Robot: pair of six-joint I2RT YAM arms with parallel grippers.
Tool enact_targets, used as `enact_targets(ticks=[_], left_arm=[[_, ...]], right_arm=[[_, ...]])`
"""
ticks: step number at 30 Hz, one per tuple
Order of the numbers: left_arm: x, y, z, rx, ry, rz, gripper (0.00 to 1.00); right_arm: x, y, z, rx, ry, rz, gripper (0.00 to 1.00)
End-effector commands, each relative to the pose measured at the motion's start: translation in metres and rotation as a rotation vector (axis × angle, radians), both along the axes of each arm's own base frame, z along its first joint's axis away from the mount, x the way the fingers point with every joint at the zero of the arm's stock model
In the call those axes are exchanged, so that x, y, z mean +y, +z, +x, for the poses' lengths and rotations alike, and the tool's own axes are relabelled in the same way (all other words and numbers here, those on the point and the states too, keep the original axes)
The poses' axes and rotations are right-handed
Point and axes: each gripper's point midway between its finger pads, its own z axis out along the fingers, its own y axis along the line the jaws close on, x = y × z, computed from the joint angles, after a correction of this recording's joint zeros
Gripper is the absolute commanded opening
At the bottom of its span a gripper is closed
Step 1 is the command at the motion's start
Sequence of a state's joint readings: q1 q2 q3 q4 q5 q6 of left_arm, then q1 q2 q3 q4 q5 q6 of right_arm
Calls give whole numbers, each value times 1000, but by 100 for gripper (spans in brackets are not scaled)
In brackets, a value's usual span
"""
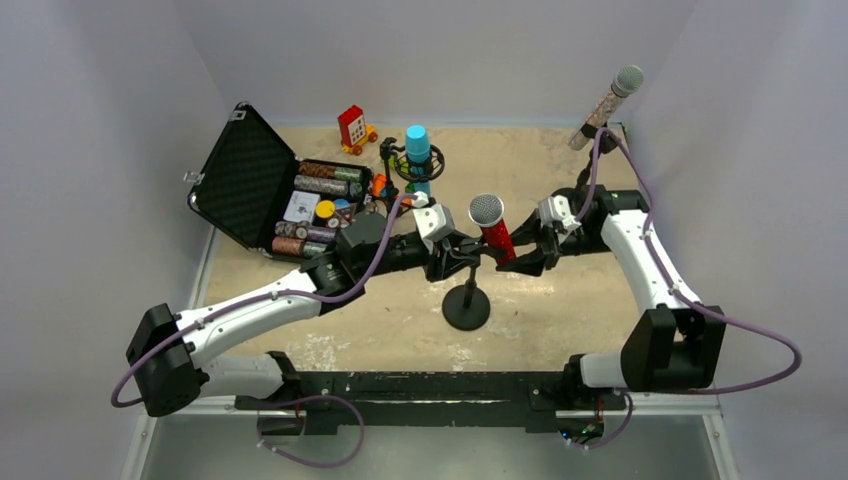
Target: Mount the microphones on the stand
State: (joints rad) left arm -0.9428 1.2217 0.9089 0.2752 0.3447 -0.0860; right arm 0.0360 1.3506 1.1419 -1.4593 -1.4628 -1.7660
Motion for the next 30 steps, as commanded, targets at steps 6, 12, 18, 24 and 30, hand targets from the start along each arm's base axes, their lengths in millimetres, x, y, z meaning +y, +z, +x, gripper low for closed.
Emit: enact_targets(ticks=[6,12,18,24,30], left_arm=[[-2,15,-9,54,-34,-109,0],[-3,12,-9,68,-35,-106,0],[-2,11,-12,81,-46,-62,13],[3,7,-18,87,-65,-10,32],[4,7,-22,91,-80,5,42]], right_arm=[[21,0,-10,60,88,27,0],[19,-11,-8,138,78,-18,0],[15,-9,-6,139,35,-86,2],[5,-13,1,86,-51,-196,0],[1,-14,9,43,-89,-280,0]])
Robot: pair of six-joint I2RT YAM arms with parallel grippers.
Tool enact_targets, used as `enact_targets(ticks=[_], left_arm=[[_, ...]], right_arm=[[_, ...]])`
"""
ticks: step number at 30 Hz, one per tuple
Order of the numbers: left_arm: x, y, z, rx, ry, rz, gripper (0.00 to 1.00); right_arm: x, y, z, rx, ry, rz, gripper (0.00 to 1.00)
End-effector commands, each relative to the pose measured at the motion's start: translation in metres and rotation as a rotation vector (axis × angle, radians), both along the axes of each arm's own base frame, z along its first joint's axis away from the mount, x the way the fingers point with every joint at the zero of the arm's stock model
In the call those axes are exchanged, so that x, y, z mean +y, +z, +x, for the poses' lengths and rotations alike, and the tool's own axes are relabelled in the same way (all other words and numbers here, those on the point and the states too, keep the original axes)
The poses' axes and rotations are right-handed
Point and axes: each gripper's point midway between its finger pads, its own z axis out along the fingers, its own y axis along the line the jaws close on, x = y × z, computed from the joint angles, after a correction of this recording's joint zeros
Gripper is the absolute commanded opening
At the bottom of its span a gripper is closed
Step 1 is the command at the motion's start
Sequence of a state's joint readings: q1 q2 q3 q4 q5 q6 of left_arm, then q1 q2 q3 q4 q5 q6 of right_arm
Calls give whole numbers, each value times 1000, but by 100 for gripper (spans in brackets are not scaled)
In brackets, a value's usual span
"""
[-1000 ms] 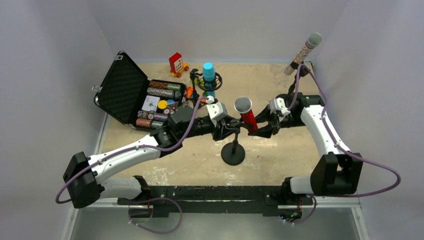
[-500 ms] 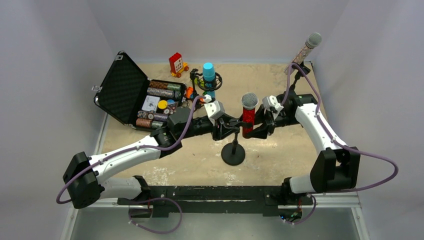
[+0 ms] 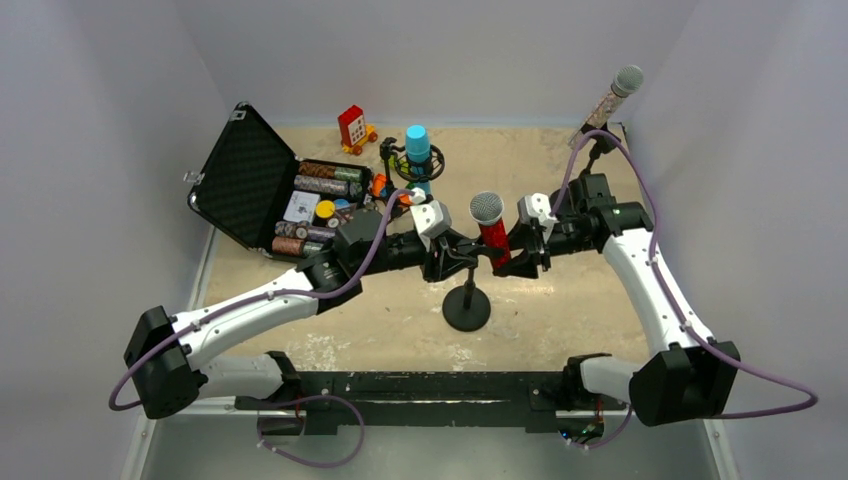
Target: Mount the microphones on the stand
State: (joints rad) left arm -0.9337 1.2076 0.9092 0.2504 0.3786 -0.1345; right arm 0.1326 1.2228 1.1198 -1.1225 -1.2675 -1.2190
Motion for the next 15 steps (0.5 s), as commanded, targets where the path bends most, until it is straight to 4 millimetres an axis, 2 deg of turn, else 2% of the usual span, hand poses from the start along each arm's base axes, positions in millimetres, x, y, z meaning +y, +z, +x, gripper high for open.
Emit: enact_targets(ticks=[1,5,15], left_arm=[[2,7,-15,40,-58,10,44],[3,10,-16,43,-56,7,51],[19,27,-22,21,-21,-36,80]], right_arm=[[-5,-4,15,-53,-53,-107,0],[-6,2,15,-69,-59,-120,0],[-7,8,7,-67,-73,-105,50]])
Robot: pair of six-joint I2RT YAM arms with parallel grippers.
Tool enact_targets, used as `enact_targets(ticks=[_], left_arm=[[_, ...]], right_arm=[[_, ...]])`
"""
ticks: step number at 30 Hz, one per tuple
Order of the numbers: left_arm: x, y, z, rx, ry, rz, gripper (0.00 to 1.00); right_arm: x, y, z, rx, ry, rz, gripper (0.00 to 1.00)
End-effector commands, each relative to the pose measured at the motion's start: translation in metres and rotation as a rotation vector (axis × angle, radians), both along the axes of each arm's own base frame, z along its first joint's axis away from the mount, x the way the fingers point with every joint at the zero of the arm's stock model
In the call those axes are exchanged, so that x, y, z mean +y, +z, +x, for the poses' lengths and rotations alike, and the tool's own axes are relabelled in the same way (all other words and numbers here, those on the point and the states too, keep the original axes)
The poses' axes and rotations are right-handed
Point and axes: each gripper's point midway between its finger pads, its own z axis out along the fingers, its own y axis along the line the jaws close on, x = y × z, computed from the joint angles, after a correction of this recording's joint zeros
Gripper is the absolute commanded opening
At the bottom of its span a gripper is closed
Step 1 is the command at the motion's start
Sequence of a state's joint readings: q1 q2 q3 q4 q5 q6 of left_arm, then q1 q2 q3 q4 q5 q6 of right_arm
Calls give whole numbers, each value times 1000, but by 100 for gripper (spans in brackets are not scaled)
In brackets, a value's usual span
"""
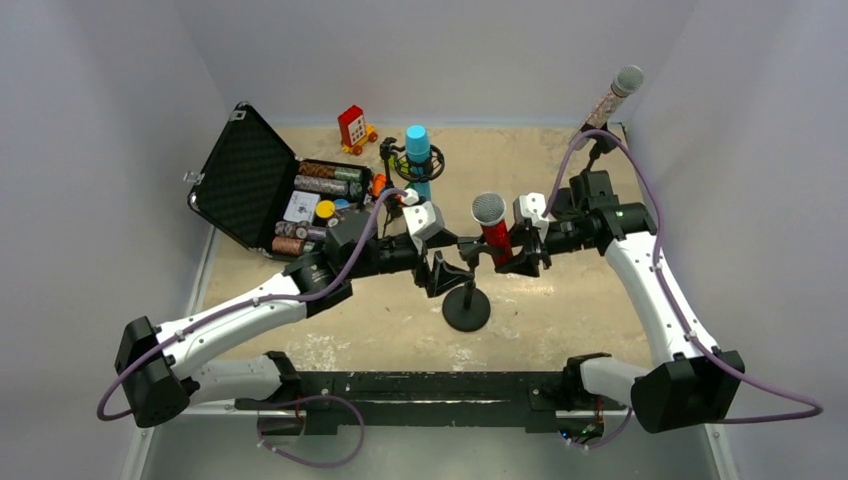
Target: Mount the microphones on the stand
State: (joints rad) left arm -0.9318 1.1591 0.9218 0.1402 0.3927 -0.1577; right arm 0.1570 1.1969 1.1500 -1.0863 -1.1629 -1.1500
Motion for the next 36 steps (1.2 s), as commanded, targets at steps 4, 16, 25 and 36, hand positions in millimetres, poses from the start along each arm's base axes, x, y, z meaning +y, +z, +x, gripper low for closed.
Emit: enact_targets(ticks=[4,16,25,36], left_arm=[[19,30,-14,-43,11,-78,82],[62,6,-36,-19,71,-104,83],[85,-1,-47,4,108,-147,83],[89,-4,-52,14,101,-160,83]], right_arm=[[-6,15,4,-44,-65,-9,68],[-7,61,6,-196,-20,32,82],[10,77,-8,-203,83,114,86],[16,75,-13,-119,87,132,42]])
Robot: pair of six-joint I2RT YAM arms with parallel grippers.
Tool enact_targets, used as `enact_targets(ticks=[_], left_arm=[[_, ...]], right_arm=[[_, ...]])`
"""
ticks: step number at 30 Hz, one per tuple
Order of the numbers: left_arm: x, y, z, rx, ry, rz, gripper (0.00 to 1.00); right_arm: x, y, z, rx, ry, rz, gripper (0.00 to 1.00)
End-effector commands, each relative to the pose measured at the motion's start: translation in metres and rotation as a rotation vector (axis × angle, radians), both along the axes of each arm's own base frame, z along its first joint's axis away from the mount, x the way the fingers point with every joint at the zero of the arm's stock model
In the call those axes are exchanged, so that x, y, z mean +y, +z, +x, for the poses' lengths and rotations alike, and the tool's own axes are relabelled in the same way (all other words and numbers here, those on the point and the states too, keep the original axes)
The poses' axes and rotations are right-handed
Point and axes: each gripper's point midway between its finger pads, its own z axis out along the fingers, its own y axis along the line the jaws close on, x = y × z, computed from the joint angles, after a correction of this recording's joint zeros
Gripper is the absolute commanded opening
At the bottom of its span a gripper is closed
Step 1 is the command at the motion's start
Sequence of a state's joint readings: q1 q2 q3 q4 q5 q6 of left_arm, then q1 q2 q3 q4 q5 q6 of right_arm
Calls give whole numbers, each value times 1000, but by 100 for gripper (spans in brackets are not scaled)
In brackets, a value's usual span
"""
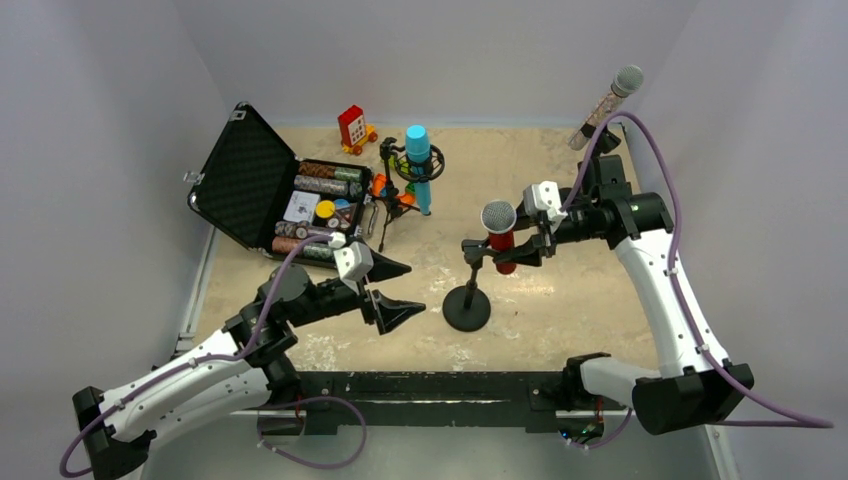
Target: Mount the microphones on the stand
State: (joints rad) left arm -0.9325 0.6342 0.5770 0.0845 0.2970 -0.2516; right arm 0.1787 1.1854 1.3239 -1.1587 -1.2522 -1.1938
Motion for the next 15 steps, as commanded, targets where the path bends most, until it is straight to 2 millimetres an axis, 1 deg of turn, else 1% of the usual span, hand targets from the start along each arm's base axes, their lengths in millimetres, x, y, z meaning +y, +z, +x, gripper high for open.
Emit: enact_targets(ticks=[1,4,6,8,11,15], left_arm=[[1,6,-2,-1,2,-36,83],[3,4,-2,-6,10,-42,83],[4,2,-1,-10,15,-34,83],[6,3,-1,-18,20,-24,84],[7,2,0,-22,29,-4,84],[10,1,2,-21,45,2,84]], right_arm=[[4,14,-5,26,11,35,36],[1,28,0,6,-14,42,30],[-5,43,7,-8,-45,65,29],[-16,59,21,-36,-100,85,28],[-28,72,45,-74,-178,84,28],[-36,89,73,-123,-291,91,27]])
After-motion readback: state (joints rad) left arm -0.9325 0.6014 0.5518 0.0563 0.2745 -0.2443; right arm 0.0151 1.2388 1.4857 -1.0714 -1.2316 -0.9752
